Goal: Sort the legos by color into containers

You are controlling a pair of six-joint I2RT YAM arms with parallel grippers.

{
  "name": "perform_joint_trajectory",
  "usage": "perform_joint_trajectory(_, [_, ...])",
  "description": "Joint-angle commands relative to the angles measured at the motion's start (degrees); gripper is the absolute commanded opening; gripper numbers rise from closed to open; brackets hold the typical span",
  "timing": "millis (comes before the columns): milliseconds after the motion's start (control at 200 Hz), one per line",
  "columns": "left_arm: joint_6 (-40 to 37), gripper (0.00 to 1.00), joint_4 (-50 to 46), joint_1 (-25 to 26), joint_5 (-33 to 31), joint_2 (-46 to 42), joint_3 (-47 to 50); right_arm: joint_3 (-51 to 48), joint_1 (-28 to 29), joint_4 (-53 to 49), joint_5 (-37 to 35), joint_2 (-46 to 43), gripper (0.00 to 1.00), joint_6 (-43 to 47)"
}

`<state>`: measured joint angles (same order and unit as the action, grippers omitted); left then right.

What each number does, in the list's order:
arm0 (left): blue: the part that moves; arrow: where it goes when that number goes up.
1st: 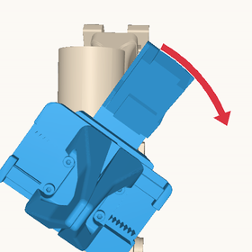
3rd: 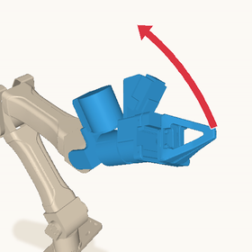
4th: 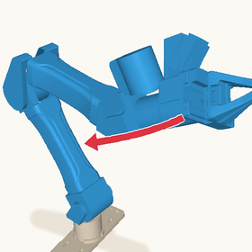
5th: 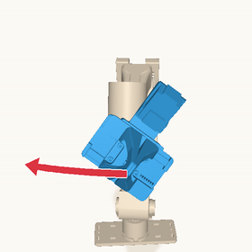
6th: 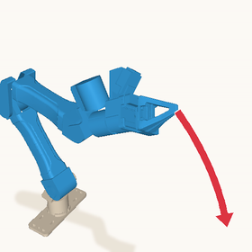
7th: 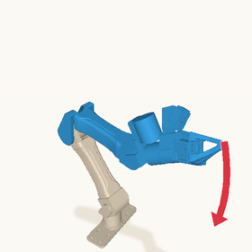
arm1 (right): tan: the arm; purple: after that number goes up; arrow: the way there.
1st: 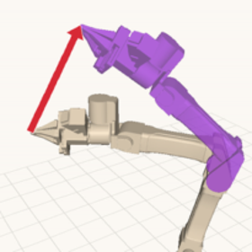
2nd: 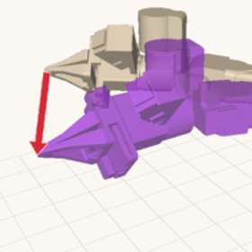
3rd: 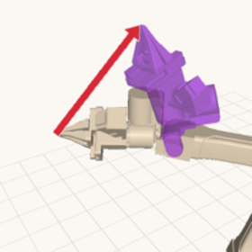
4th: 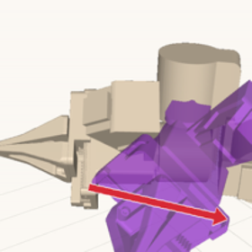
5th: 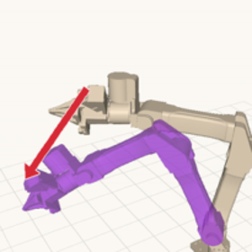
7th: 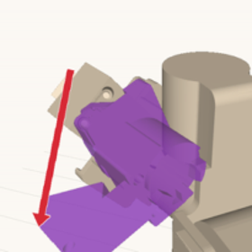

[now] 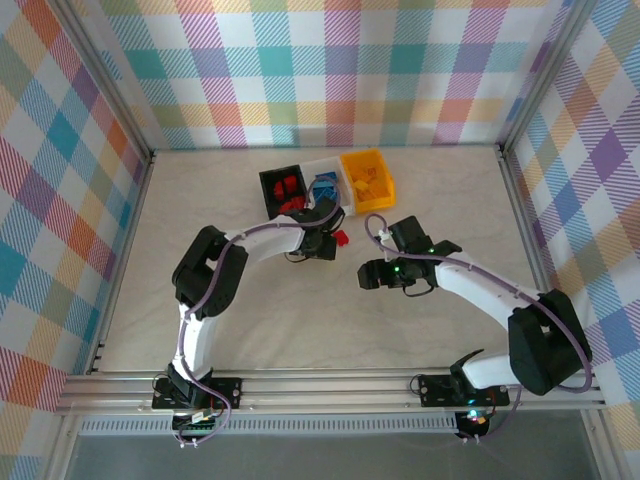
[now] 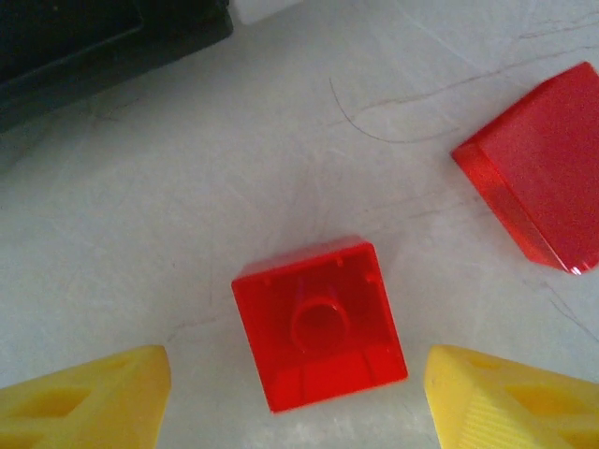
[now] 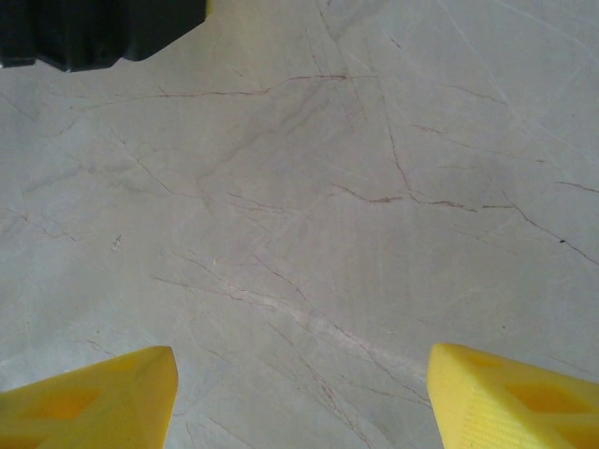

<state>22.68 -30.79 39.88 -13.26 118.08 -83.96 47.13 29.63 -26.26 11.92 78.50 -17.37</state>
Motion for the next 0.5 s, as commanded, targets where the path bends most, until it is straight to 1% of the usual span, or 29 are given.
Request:
perform_joint_trajectory(0, [-0.3,0.71,-2.8,0.3,-3.1,2.1,-2.4,-0.3,-0.2,1.4,2.0,1.3,0.71,-0.5])
perform_joint_trajectory(350, [-0.9,0.66,-3.3,0.4,-3.4,5.2,-7.4,0.1,-0.1,1.3,1.8,2.0,0.71,-0.3])
perform_joint_trajectory(495, [-0.9,0.64,-3.0,0.2,-3.2,6.1,-8.1,0.0,-0.2,1.0,1.5,2.0,0.71,0.0])
